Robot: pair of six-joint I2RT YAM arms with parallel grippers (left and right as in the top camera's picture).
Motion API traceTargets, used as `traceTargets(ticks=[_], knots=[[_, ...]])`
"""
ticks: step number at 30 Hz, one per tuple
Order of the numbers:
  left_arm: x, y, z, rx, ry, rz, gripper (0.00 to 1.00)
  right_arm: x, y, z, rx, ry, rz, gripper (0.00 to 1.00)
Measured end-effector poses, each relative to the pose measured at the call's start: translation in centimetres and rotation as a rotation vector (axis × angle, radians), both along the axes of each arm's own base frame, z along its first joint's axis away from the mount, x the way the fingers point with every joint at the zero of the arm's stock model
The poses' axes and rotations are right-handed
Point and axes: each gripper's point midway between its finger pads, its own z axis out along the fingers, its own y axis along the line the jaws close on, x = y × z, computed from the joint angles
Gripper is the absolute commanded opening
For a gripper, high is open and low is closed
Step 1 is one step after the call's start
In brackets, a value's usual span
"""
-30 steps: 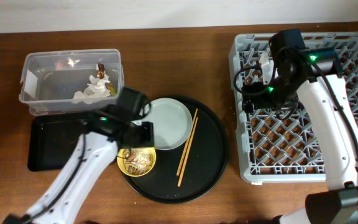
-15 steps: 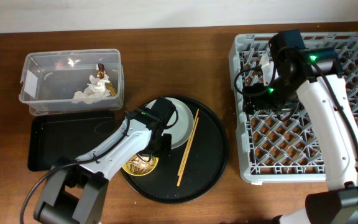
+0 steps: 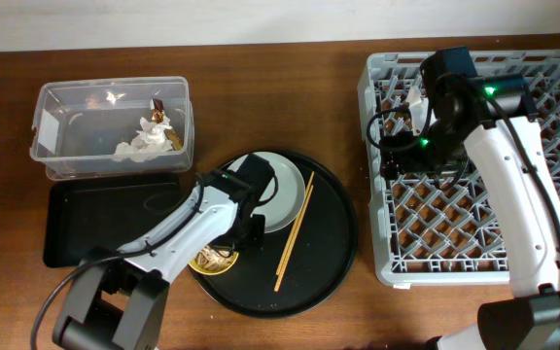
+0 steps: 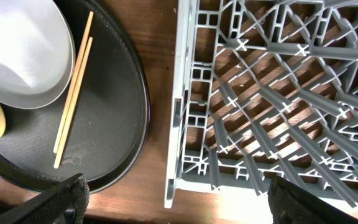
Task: Sort waste into correct bins and load items into the dishwasher rack
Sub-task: 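Grasp the yellow bowl with the left gripper and lift it, then tip the yellow bowl over the black tray to dump the food scraps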
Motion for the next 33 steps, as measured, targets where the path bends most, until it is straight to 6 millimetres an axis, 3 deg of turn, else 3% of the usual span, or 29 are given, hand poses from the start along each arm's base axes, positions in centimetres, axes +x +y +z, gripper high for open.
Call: traceTargets(ticks=[2,4,7,10,11,15,18,19,21,28,33], knots=[[0.1,0.0,0.5,0.0,-0.005,0.0,0.0,0.0,0.0,0.0,0.0,0.0,0.0,0.94],[1.0,-0.6,2.5,-0.035,-0.056,-0.002,0.01,0.0,0.0,0.0,0.0,0.0,0.0,0.93],[3.2,-1.6,7.5,-0.134,-0.206,-0.018,0.0,0.0,-0.1,0.0,-0.005,0.0,0.0,0.94],[4.9,0.8,10.5,-0.179,-0.294,0.047,0.0,0.0,-0.1,0.0,-0.008,0.001,0.001,0.94],[5.7,2.9,10.9,-0.183,-0.309,0.097,0.0,0.0,-0.1,0.0,-0.008,0.001,0.001,0.94],[7.9,9.7,11.2,-0.249,-0.326,0.266,0.0,0.0,-0.2,0.0,-0.012,0.001,0.002,0.94],[8.7,12.4,11.8,-0.384,-0.346,0.312,0.0,0.0,-0.2,0.0,-0.012,0.001,0.001,0.94],[8.9,14.9,11.4,-0.423,-0.346,0.375,0.0,0.0,-0.2,0.0,-0.012,0.001,0.002,0.94],[9.4,16.4,10.7,-0.573,-0.334,0.401,0.0,0.0,-0.2,0.0,-0.012,0.0,0.002,0.93],[10.0,18.8,10.5,-1.121,-0.359,0.499,0.0,-0.1,-0.3,0.0,-0.016,0.003,0.002,0.94],[9.8,19.2,11.4,-1.272,-0.373,0.555,0.0,-0.1,-0.3,0.0,-0.016,0.005,0.001,0.94]])
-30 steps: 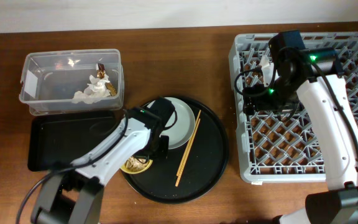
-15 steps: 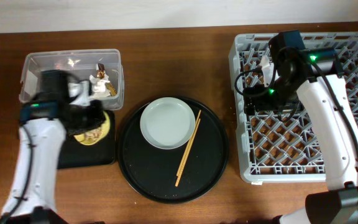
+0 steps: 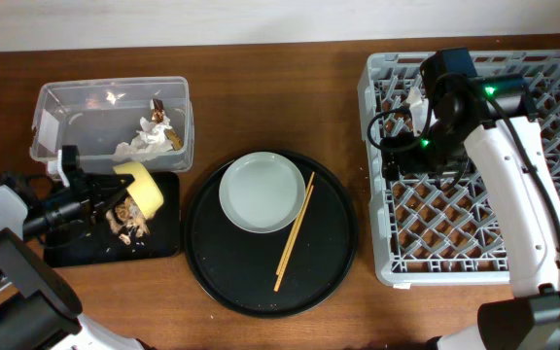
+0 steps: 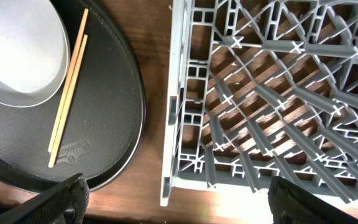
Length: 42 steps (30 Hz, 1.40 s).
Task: Sort waste into correct bins and load items into the dishwasher rack
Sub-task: 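Tip the yellow bowl over the black tray to dump the food scraps, then set the empty yellow bowl onto the white plate with the left gripper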
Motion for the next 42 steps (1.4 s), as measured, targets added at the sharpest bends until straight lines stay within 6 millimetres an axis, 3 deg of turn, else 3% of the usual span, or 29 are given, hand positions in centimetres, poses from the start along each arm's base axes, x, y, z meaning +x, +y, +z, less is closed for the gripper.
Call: traceTargets(ticks=[9,16,18,22,35,39,42], knots=[[0.4,0.4,1.9,-0.079,-0.083,0.035,0.0,-0.1,0.0,0.0,0.0,0.003,0.0,0.94],[0.5,1.0,1.5,-0.01,-0.152,0.025,0.0,-0.2,0.0,0.0,-0.001,0.008,0.0,0.94],[-0.1,0.6,2.8,-0.058,-0.193,0.034,0.0,-0.3,-0.1,0.0,-0.004,0.01,0.0,0.93],[-0.2,1.1,3.3,-0.056,-0.234,0.054,0.0,-0.2,-0.1,0.0,-0.004,0.011,-0.001,0.94],[-0.2,1.2,3.1,-0.041,-0.241,0.05,0.0,-0.3,-0.1,0.0,-0.005,0.011,0.0,0.94],[-0.8,-2.0,3.8,-0.04,-0.229,-0.04,0.0,-0.2,-0.1,0.0,-0.004,0.011,0.0,0.94],[-1.2,-7.4,5.9,0.081,-0.304,-0.25,0.0,-0.3,-0.1,0.0,-0.004,0.011,0.0,0.94]])
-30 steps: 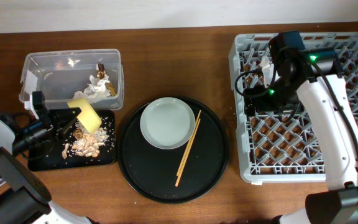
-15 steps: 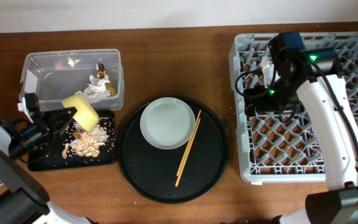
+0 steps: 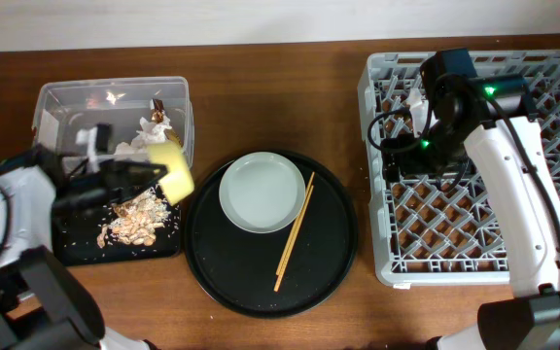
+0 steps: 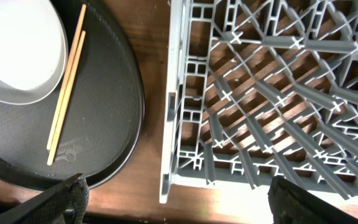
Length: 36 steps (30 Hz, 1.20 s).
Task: Sort waste into correct bins and load items into the dishwasher rack
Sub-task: 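Set the empty yellow bowl onto the white plate with the left gripper, then grasp the yellow bowl with the right gripper and lift it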
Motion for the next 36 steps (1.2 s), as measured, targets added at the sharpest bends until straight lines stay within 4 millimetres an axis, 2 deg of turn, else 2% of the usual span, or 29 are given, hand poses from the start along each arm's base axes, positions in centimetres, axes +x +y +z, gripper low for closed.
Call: traceTargets(ticks=[1,2,5,6,7,11,13,14,17,18,19,23,25,26,28,29,31,32,33,35,36], knots=[[0.4,-2.1,0.7,0.079,-0.037,-0.086,0.0,0.0,0.0,0.0,0.0,0.0,0.001,0.94],[0.5,-2.9,0.9,0.103,-0.05,-0.116,0.0,0.0,0.0,0.0,0.0,0.0,0.0,0.94],[2.0,-7.6,0.3,0.303,-0.092,-0.256,0.0,-0.1,0.0,0.0,-0.001,0.003,0.001,0.94],[2.8,-9.1,-0.5,0.392,-0.101,-0.276,0.0,-0.1,0.0,0.0,-0.001,0.006,0.0,0.94],[2.8,-11.2,-1.7,0.483,-0.078,-0.308,0.0,-0.1,0.0,0.0,-0.001,0.005,0.0,0.94],[1.9,-17.6,-5.2,0.803,-0.08,-0.362,0.0,-0.1,0.0,0.0,-0.001,0.007,0.001,0.94],[1.5,-19.2,-6.4,0.875,-0.088,-0.375,0.0,-0.2,0.0,0.0,-0.002,0.011,0.0,0.94],[0.9,-20.8,-8.2,0.951,-0.076,-0.396,0.0,-0.3,0.0,-0.1,-0.002,0.012,0.0,0.94],[0.8,-21.8,-12.1,1.042,-0.018,-0.409,0.0,-0.4,-0.1,-0.1,-0.003,0.017,0.001,0.95],[0.7,-21.9,-13.1,1.057,-0.002,-0.415,0.01,-0.4,-0.1,-0.1,-0.003,0.018,0.0,0.95],[0.8,-21.8,-13.5,1.068,0.005,-0.411,0.07,-0.4,-0.1,-0.1,-0.003,0.019,0.0,0.95],[1.1,-21.6,-13.5,1.084,0.015,-0.384,0.22,-0.4,-0.1,-0.1,-0.003,0.02,0.001,0.95],[0.9,-21.4,-13.6,1.09,0.031,-0.386,0.33,-0.4,-0.1,-0.1,-0.003,0.019,0.0,0.95],[0.7,-21.2,-13.6,1.092,0.042,-0.387,0.34,-0.4,-0.1,-0.1,-0.003,0.018,0.001,0.98],[0.7,-20.3,-12.9,1.092,0.057,-0.372,0.41,-0.2,0.0,-0.1,-0.002,0.011,0.001,0.98],[0.7,-19.5,-11.8,1.089,0.058,-0.352,0.44,0.0,0.0,0.0,-0.001,0.003,0.001,0.98],[1.0,-16.5,-7.1,1.069,0.028,-0.248,0.45,0.5,0.1,0.0,0.007,-0.018,0.002,0.98],[1.0,-15.0,-5.5,1.071,0.029,-0.199,0.46,1.1,0.6,0.1,0.032,-0.043,0.005,0.98],[0.8,-11.9,-3.0,1.087,0.034,-0.106,0.52,1.5,1.1,0.3,0.058,-0.06,0.009,0.98],[-0.2,-7.3,-1.5,1.105,0.118,-0.005,0.76,3.3,2.7,0.9,0.132,-0.133,0.031,0.97],[-0.4,-4.4,-0.9,1.108,0.167,0.073,0.83,3.6,3.5,1.0,0.149,-0.15,0.047,0.96]])
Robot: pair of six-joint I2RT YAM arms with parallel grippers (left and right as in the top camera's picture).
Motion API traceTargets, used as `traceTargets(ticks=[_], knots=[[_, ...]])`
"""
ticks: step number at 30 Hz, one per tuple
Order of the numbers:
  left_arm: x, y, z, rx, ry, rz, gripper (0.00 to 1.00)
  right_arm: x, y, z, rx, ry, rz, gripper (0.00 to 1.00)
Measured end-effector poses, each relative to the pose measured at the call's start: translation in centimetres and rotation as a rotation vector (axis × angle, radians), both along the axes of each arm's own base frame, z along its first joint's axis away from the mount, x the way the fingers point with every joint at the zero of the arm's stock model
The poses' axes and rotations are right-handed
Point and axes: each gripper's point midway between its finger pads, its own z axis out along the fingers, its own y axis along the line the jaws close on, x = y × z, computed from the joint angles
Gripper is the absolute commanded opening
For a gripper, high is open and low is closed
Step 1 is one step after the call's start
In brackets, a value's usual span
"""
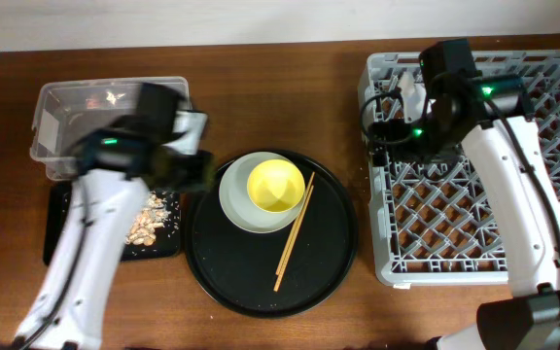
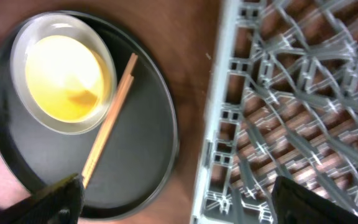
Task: Sort waste into correct bins and load items into the dishwasher rack
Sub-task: 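Grasp the yellow bowl with the right gripper and lift it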
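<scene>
An empty yellow bowl (image 1: 275,185) (image 2: 67,78) sits nested in the white bowl (image 1: 236,209) (image 2: 55,124) on the round black tray (image 1: 329,253) (image 2: 148,155). A pair of chopsticks (image 1: 293,231) (image 2: 107,124) lies beside the bowls on that tray. My left gripper (image 1: 194,167) hovers blurred just left of the bowls, apart from them; I cannot make out how its jaws stand. My right gripper (image 1: 389,131) (image 2: 179,208) is wide open and empty over the left edge of the grey dishwasher rack (image 1: 474,194) (image 2: 291,112).
A black rectangular tray (image 1: 66,248) at the left holds spilled food scraps (image 1: 149,219). Behind it stands a clear plastic bin (image 1: 56,107). The rack fills the right side of the wooden table.
The yellow bowl was tilted in my left gripper over the rectangular tray; now it rests upright inside the white bowl, let go. My left arm has shifted right. My right gripper has moved slightly and turned.
My left gripper was at the yellow bowl of food on the round tray. Then it held the bowl tipped over the rectangular tray, where scraps lay. The pile grew. Now the emptied bowl sits in the white bowl. My right gripper stayed open over the rack.
</scene>
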Motion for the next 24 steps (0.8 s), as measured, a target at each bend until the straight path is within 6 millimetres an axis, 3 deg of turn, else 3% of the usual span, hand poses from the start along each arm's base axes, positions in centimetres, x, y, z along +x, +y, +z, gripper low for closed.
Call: traceTargets(ticks=[4,7,10,13,15,17,19,24], knots=[[-0.9,7.0,0.2,0.014,0.041,0.227,0.87,0.9,5.4,-1.4,0.037,-0.014,0.128,0.92],[-1.3,8.7,0.1,0.015,0.055,0.283,0.87,1.4,9.1,-4.7,0.04,0.047,0.176,0.82],[-1.4,8.8,0.1,0.016,0.059,0.286,0.87,1.9,11.9,-9.2,0.03,0.126,0.177,0.7],[-1.5,8.8,0.1,0.016,0.061,0.286,0.87,2.2,12.8,-14.0,0.015,0.232,0.114,0.55],[-1.5,8.8,0.1,0.016,0.061,0.286,0.87,2.1,12.8,-16.0,0.002,0.282,0.079,0.45],[-1.5,8.8,0.1,0.016,0.061,0.286,0.87,1.9,12.7,-17.9,-0.011,0.326,0.056,0.28],[-1.5,8.8,0.1,0.016,0.061,0.286,0.87,2.0,12.8,-18.4,-0.012,0.331,0.051,0.12],[-1.4,8.8,0.1,0.014,0.061,0.285,0.87,2.1,13.1,-18.3,0.004,0.334,0.041,0.04]])
